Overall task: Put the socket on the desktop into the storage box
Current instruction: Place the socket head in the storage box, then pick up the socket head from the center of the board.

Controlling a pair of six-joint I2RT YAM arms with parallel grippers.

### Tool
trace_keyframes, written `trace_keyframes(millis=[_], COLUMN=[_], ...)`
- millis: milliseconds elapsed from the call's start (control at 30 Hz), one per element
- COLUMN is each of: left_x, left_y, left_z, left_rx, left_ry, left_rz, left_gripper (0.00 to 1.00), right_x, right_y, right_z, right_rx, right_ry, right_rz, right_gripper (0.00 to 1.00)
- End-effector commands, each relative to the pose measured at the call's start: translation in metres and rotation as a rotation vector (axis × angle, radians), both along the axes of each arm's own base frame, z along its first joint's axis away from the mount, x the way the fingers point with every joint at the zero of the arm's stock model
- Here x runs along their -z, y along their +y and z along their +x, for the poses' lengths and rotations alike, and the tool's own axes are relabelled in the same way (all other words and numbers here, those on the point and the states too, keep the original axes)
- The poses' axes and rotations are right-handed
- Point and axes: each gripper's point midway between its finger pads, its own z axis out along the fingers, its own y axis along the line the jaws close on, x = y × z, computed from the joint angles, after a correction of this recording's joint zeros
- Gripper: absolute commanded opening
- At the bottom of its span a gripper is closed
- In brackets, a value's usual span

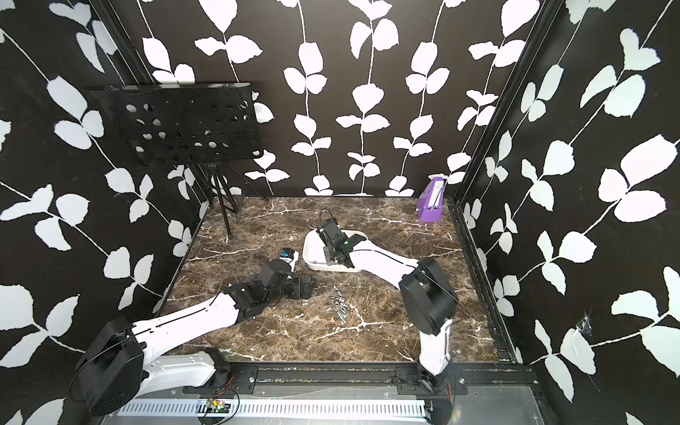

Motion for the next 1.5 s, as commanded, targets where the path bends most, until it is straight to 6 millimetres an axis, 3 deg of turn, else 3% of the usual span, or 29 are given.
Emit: trace_keyframes(millis=[0, 200, 400, 533, 567, 633, 867, 1000, 1133, 1467], left_x=[0.0, 0.002, 0.001, 0.002, 0.002, 0.003, 0.008, 0.01, 0.014, 0.021], left_y=[0.003, 0.003, 0.003, 0.003, 0.002, -0.001, -0.011, -0.012, -0.014, -0.024], left_z=[-0.003, -0.002, -0.003, -0.002, -0.003, -0.003, -0.006, -0.006, -0.006, -0.009], left_rx=[-0.003, -0.007, -0.008, -0.006, -0.002, 0.008, 0.047, 0.054, 0.066, 0.1], left_ry=[0.004, 0.009, 0.002, 0.004, 0.005, 0.011, 0.049, 0.054, 0.067, 0.115], left_rz=[0.004, 0.014, 0.007, 0.006, 0.007, 0.001, -0.012, -0.006, 0.009, 0.002], left_gripper=[0.95, 0.95, 0.95, 0.95, 0.95, 0.95, 0.95, 0.95, 0.95, 0.95], right_x=[-0.002, -0.004, -0.026, -0.049, -0.043, -0.051, -0.029, -0.013, 0.004, 0.026], right_y=[0.005, 0.005, -0.004, -0.015, -0.019, -0.029, -0.065, -0.074, -0.073, -0.046], right_z=[0.016, 0.024, 0.008, -0.019, -0.031, -0.055, -0.145, -0.176, -0.186, -0.191], right_rx=[-0.008, -0.009, -0.031, -0.065, -0.081, -0.105, -0.207, -0.244, -0.254, -0.324], right_ry=[0.01, 0.013, -0.008, -0.024, -0.008, -0.023, -0.042, -0.049, -0.022, 0.055], right_rz=[0.008, 0.029, 0.064, 0.124, 0.129, 0.158, 0.168, 0.207, 0.245, 0.197], right_gripper=[0.07, 0.17, 0.42, 0.43, 0.44, 0.44, 0.46, 0.49, 0.5, 0.5])
